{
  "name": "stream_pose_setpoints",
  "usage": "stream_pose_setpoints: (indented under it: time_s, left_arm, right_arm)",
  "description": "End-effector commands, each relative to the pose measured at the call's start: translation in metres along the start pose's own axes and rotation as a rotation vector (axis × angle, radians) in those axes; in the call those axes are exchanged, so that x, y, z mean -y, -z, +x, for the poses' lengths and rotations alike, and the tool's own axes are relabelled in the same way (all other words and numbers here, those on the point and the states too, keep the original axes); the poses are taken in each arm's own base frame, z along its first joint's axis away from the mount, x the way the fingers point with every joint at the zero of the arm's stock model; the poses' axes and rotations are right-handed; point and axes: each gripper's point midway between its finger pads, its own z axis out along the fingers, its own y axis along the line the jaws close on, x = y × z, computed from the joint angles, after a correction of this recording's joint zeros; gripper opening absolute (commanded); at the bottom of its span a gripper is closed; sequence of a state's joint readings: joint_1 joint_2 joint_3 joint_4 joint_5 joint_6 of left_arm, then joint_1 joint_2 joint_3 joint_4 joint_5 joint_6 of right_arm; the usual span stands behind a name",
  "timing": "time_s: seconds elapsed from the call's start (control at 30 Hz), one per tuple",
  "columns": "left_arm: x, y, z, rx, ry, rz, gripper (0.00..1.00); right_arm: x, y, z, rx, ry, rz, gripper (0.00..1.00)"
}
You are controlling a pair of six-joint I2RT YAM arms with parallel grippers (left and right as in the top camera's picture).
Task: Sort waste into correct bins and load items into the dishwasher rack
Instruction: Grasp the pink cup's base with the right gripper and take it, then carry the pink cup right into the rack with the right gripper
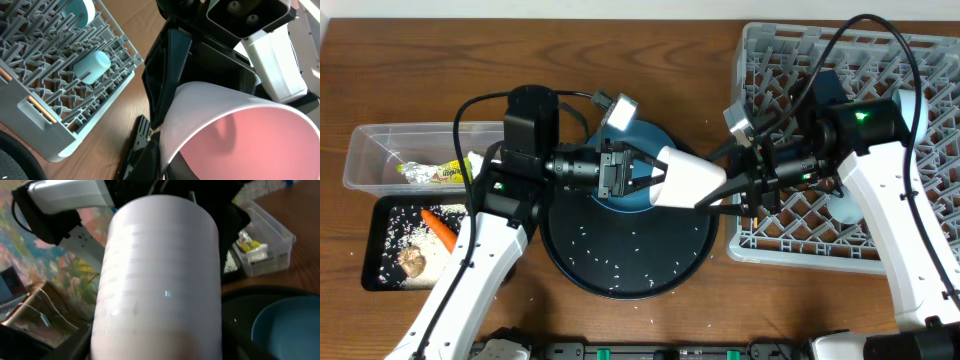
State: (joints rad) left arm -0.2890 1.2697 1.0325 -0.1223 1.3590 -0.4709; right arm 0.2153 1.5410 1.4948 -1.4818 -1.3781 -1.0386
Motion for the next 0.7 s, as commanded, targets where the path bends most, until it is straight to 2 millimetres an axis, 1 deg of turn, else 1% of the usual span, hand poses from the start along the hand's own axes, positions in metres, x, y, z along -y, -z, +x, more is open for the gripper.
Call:
stream_pose_setpoints:
  time_s: [0.0,0.03,0.07,0.1,0.2,0.3,0.37,0.43,0.5,0.57,0.67]
  left_arm:
    - [0.002,0.001,-0.001,0.003,-0.009,0.003,0.06]
    - [0.002,0.001,-0.001,0.003,-0.009,0.003,0.06]
    - [0.002,0.001,-0.001,0.003,-0.01,0.002,0.08]
    - [0.001,0.001,-0.002,0.004,-0.01,0.002,0.11]
    - [-0.001,0.002,-0.003,0.014,-0.008,-0.011,0.12]
    - [-0.009,0.008,-0.01,0.047,-0.001,-0.051,0.12]
    - [-0.019,0.016,-0.015,0.081,0.014,-0.093,0.12]
    - [-0.035,0.026,-0.019,0.123,0.063,-0.167,0.12]
    - [-0.055,0.036,-0.018,0.16,0.137,-0.259,0.12]
    - [-0.081,0.049,-0.01,0.191,0.248,-0.389,0.12]
    - [-0.107,0.062,0.008,0.196,0.362,-0.544,0.12]
  right_arm:
    - [-0.002,-0.003,0.0,0.008,0.008,-0.019,0.41]
    - [-0.002,-0.003,0.0,0.006,0.006,-0.018,0.39]
    - [-0.002,-0.003,0.0,0.005,0.004,-0.017,0.39]
    - [-0.002,-0.003,0.0,0.005,0.003,-0.017,0.39]
    - [0.0,-0.001,0.0,0.006,-0.023,-0.009,0.39]
    - [0.006,0.005,0.004,-0.008,-0.07,0.025,0.38]
    - [0.013,0.01,0.007,-0.019,-0.107,0.058,0.38]
    - [0.019,0.018,0.01,-0.024,-0.145,0.093,0.37]
    - [0.026,0.026,0.012,-0.024,-0.203,0.134,0.36]
    - [0.039,0.039,0.018,-0.034,-0.296,0.204,0.35]
    - [0.065,0.059,0.035,-0.075,-0.498,0.369,0.32]
